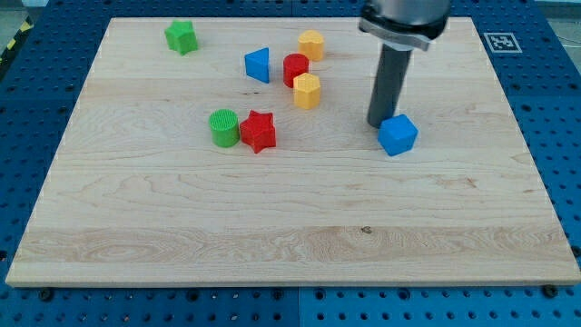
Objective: Place the blue cube right to the yellow heart
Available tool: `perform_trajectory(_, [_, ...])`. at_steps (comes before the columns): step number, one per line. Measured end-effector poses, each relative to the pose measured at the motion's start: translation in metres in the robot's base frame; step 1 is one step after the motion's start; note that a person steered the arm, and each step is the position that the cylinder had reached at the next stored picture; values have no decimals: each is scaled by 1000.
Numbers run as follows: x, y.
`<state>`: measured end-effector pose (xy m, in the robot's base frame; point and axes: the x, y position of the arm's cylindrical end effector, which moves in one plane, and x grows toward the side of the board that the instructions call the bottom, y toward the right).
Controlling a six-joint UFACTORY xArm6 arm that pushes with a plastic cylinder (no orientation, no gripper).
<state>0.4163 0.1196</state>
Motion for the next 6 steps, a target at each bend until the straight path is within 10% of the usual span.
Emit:
perform_trajectory(3, [77, -17])
perform_trajectory(6, [-21, 49])
